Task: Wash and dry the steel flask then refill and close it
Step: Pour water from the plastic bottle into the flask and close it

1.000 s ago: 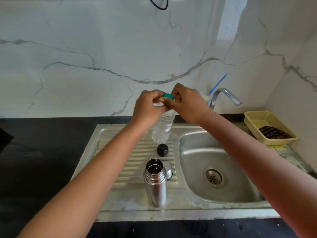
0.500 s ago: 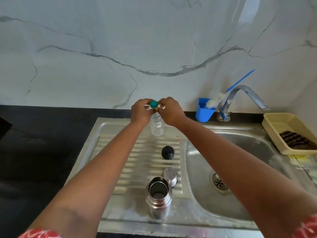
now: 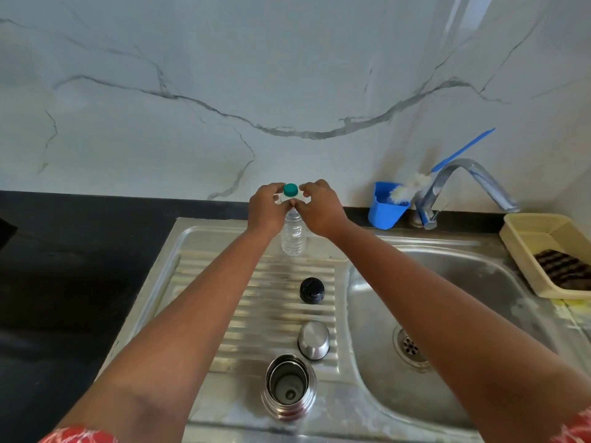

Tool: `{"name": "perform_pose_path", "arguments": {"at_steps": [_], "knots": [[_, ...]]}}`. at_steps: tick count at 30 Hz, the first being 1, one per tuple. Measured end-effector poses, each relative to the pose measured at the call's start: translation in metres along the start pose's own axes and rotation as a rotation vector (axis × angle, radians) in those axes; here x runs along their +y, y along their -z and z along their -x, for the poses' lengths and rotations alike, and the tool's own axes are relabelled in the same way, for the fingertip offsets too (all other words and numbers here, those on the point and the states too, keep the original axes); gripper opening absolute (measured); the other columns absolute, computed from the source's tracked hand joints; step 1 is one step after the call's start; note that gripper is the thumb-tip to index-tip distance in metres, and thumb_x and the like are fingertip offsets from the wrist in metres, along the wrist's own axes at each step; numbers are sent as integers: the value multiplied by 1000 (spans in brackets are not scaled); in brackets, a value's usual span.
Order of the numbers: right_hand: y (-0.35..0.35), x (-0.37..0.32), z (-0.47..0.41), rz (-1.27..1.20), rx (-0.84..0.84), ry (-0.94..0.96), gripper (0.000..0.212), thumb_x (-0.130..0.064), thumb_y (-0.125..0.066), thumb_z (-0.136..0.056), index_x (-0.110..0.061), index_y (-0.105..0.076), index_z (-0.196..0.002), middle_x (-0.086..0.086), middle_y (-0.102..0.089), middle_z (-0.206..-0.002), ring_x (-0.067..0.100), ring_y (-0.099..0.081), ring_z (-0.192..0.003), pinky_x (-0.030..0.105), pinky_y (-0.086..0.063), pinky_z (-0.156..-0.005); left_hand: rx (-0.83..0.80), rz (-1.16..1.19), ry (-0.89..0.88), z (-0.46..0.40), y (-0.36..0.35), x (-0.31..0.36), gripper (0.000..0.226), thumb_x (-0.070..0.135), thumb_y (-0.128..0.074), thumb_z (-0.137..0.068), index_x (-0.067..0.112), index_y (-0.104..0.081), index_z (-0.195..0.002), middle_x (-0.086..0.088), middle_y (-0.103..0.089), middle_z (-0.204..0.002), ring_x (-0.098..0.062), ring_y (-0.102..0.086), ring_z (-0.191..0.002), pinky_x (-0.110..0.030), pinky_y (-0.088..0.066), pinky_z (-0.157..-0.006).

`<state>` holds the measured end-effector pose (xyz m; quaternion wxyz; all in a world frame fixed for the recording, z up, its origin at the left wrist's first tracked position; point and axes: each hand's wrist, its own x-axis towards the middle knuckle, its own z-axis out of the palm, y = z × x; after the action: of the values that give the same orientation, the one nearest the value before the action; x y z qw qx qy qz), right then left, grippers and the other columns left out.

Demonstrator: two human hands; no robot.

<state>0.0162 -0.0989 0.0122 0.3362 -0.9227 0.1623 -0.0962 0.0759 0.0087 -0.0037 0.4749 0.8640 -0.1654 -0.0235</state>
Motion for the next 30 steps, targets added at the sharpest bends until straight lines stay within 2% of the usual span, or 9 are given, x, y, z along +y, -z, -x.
{"name": "perform_pose_path", "arguments": {"at_steps": [10, 13, 16, 18, 20, 23, 25, 28, 30], "knots": [[8, 10, 12, -81, 20, -20, 59, -34, -67, -91, -8, -47, -141, 9, -47, -137, 19, -54, -120, 21, -40, -93, -18, 33, 30, 12, 3, 1, 62, 16, -75, -87, 12, -48, -142, -7, -49, -146, -22, -48, -133, -36, -42, -108], [7, 15, 28, -114, 43, -34, 54, -39, -69, -89, -11, -51, -132, 8, -50, -127, 18, -56, -110, 24, -44, -88, 10, 68, 1, 27, 8, -2, 69, 20, -81, -81, 14, -47, -140, -2, -49, -135, -15, -49, -122, -27, -41, -97], [2, 28, 56, -92, -4, -17, 39, -40, -70, -88, -15, -57, -116, 0, -54, -107, 12, -54, -91, 26, -45, -77, 81, 110, 46, 58, 7, -16, 60, 24, -85, -75, 14, -48, -121, 0, -53, -106, -14, -54, -94, -26, -41, -79], [-5, 41, 78, -47, -128, 5, 28, -34, -69, -88, -18, -60, -109, -1, -55, -101, 9, -52, -85, 20, -39, -69, 16, 134, 142, 82, 5, -32, 51, 23, -82, -78, 17, -44, -111, 1, -53, -92, -15, -53, -84, -28, -43, -71], [-15, 57, 97, -30, -213, -4, 27, -27, -70, -88, -19, -60, -112, 0, -53, -105, 11, -52, -86, 20, -40, -72, -128, 138, 255, 102, 3, -52, 46, 24, -80, -82, 18, -46, -112, 1, -55, -95, -17, -56, -87, -33, -48, -75], [-33, 76, 109, 23, -275, -90, 44, -25, -71, -86, -22, -55, -126, 4, -46, -121, 21, -53, -107, 31, -47, -93, -328, 163, 396, 122, -7, -75, 40, 17, -75, -86, 13, -54, -120, -7, -61, -114, -24, -61, -103, -35, -51, -85], [-45, 84, 110, 135, -336, -123, 59, -25, -74, -82, -25, -49, -136, 7, -40, -130, 29, -46, -118, 36, -42, -102, -387, 174, 441, 129, -18, -81, 36, 9, -71, -88, 10, -58, -122, -12, -63, -121, -24, -61, -105, -30, -49, -81], [-62, 90, 109, 197, -378, -113, 69, -19, -74, -80, -26, -43, -142, 10, -38, -133, 35, -46, -119, 36, -41, -102, -430, 183, 450, 136, -30, -78, 35, -5, -58, -90, 5, -59, -124, -9, -66, -110, -19, -59, -96, -20, -44, -70], [-72, 91, 110, 187, -345, -106, 65, -12, -69, -83, -24, -43, -141, 9, -41, -134, 35, -48, -119, 37, -45, -97, -447, 189, 455, 139, -35, -74, 38, -8, -52, -89, 5, -61, -123, -6, -68, -101, -20, -61, -93, -23, -44, -74]]}}
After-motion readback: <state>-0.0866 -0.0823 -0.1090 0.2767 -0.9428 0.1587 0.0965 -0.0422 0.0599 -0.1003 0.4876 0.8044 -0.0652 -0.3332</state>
